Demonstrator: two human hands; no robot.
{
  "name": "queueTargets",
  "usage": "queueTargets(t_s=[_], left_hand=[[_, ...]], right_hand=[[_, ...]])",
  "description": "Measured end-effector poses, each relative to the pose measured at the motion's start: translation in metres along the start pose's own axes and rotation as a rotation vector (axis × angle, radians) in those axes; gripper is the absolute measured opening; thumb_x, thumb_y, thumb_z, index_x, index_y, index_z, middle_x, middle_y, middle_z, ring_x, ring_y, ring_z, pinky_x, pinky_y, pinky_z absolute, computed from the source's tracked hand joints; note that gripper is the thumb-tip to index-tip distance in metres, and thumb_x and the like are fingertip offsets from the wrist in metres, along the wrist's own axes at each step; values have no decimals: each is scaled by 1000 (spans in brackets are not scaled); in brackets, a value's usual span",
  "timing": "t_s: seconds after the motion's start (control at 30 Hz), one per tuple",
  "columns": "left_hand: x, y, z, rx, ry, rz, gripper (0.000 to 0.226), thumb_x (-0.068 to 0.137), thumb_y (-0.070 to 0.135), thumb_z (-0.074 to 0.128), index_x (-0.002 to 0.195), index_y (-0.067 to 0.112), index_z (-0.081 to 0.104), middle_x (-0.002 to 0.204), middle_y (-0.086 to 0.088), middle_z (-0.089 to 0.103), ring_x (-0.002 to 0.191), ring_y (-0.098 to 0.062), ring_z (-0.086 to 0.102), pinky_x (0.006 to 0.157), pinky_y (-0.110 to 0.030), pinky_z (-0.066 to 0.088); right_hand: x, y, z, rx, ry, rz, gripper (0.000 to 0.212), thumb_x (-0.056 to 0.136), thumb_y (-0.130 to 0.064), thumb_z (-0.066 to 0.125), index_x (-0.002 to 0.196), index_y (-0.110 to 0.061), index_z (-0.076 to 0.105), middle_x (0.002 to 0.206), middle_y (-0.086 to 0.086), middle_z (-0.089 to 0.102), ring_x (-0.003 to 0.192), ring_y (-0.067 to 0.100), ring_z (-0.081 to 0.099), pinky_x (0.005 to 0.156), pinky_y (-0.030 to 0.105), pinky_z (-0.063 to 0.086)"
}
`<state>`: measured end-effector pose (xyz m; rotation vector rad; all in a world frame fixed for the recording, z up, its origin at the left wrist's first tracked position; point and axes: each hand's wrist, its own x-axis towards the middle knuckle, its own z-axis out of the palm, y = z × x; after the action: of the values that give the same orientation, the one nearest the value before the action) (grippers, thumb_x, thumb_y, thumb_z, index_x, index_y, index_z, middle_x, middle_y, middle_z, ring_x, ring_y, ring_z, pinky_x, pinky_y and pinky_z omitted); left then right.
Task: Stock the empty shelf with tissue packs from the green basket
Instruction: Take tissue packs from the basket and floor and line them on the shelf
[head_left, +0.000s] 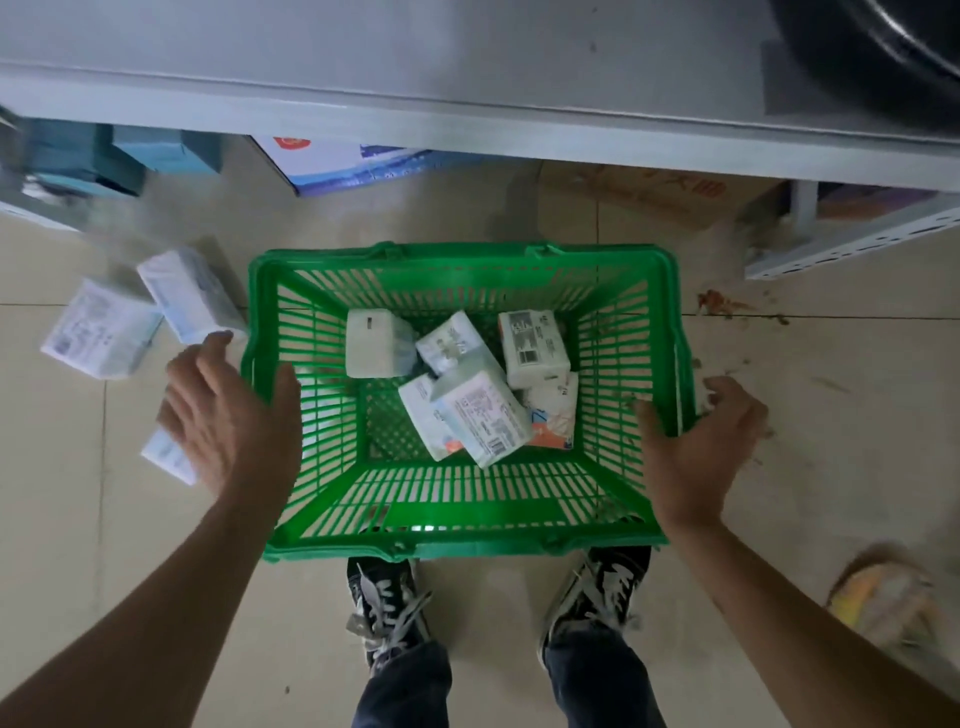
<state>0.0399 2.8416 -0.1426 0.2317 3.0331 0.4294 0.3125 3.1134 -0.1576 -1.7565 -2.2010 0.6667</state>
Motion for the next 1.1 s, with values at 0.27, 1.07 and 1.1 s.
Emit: queueTargets(t_s=[0.27,1.07,1.1], left_hand=[[2,39,51,-47,-477,118,72,88,32,79,146,6,45,141,-21,48,128,-43,51,98,-56,49],[11,27,104,-328,-377,-167,65,73,19,90,128,6,58,122,-19,62,104,-37,62,72,-37,47],[13,25,97,-351,-386,-159,64,73,19,90,127,6,58,120,-19,63,101,-36,62,71,-37,48]], right_hand=[[-37,-45,53,-126,-741,-451,59,91,-38,77,135,-6,54,133,13,54,121,25,55,100,43,55],[-9,-69,127,-121,-934,-176,96,57,-37,100,133,-14,46,124,4,55,119,25,53,96,41,53],[-5,-69,121,-20,-976,-78,91,60,-29,100,130,-16,43,120,1,56,117,24,57,91,37,57]])
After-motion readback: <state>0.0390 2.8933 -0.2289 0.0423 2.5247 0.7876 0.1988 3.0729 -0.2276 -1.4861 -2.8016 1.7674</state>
